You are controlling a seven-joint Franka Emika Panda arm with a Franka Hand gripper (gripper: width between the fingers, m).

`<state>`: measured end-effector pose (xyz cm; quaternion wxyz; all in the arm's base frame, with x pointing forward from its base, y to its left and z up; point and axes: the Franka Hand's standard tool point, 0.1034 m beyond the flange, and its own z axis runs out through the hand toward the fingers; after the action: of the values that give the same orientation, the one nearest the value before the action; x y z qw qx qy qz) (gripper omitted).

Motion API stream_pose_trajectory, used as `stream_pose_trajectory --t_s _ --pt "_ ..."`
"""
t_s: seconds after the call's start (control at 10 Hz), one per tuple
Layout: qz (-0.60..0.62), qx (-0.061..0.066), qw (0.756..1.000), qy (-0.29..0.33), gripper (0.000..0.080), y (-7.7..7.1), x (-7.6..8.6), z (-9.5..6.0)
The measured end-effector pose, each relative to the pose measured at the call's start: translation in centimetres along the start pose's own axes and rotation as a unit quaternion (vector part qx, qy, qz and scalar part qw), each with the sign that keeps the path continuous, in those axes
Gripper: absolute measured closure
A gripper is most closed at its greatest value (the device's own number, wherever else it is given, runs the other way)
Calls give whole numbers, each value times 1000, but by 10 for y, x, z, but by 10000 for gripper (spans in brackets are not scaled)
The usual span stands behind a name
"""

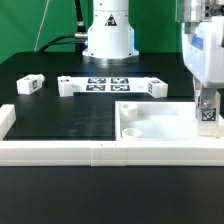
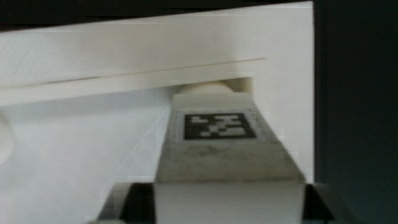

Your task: Assemble one leg

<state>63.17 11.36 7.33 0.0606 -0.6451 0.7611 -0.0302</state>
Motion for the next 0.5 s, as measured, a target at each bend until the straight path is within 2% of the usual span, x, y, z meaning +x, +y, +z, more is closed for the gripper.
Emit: stream_pose_trajectory --t_s 0.1,0.2,0.3,0.4,0.5 --pt "-10 0 1000 0 509 0 0 0" --pt "-33 1 999 0 443 0 0 0" --pt "-51 3 999 0 273 -1 -1 0" --pt "-87 3 996 0 273 -1 -1 -1" --pt "-171 4 985 1 169 -1 -2 0"
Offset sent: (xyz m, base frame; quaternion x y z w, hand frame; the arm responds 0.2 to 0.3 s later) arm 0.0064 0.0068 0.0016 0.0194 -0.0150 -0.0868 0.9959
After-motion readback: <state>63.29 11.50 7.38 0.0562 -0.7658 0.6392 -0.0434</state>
